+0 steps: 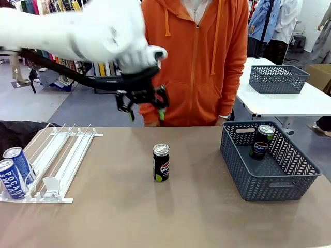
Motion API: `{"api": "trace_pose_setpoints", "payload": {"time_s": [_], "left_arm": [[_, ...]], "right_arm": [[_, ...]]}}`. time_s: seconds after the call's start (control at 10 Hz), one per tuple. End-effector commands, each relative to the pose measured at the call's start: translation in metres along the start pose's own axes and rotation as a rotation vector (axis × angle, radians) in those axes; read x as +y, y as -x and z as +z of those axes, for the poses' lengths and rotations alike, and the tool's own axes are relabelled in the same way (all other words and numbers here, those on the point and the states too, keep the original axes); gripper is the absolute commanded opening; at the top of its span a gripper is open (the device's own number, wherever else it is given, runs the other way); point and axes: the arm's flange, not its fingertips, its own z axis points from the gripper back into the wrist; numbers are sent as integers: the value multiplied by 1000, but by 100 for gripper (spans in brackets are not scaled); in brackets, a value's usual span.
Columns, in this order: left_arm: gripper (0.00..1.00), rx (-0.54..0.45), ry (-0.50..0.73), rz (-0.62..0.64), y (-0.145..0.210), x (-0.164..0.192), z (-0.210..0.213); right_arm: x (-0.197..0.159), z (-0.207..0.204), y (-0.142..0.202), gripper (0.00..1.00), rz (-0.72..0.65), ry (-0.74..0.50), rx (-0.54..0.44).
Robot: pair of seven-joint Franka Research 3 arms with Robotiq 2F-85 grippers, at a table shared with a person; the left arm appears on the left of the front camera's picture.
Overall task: Retrieve and store the cans from the dispenser.
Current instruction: Pick up the last remaining can from one row of the Automatic Can Dispenser and place it in the middle of the table.
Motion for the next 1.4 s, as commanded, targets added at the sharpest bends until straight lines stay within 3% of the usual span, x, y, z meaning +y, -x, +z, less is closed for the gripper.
{"api": "trace_pose_setpoints", "payload": {"time_s": [0.0,0.2,0.3,0.4,0.6,0.8,0.9,1.1,1.3], "left_arm": [[100,29,174,11,49,95,56],[100,39,428,35,86,196,97],[100,-26,473,161,110,242,107],[100,-64,592,184,142,292,113],[100,-141,852,198,194,377,99],[100,-105,972,311,229,447,62],[100,-97,1017,390,236,468,41],[100,-75,1028,434,237,473,17],[100,-108,1001,391,256,475,32]], "right_arm": [[4,1,-2,100,5,-19,-9],[4,1,-2,100,5,-19,-9],[4,1,-2,100,5,-19,-9],[4,1,-2,100,5,-19,-9],[4,1,-2,100,5,-19,-9],[4,1,-2,100,5,-19,-9],[4,1,-2,100,5,-19,-9],[4,1,-2,100,5,-19,-9],[4,1,-2,100,5,-19,-9]]}}
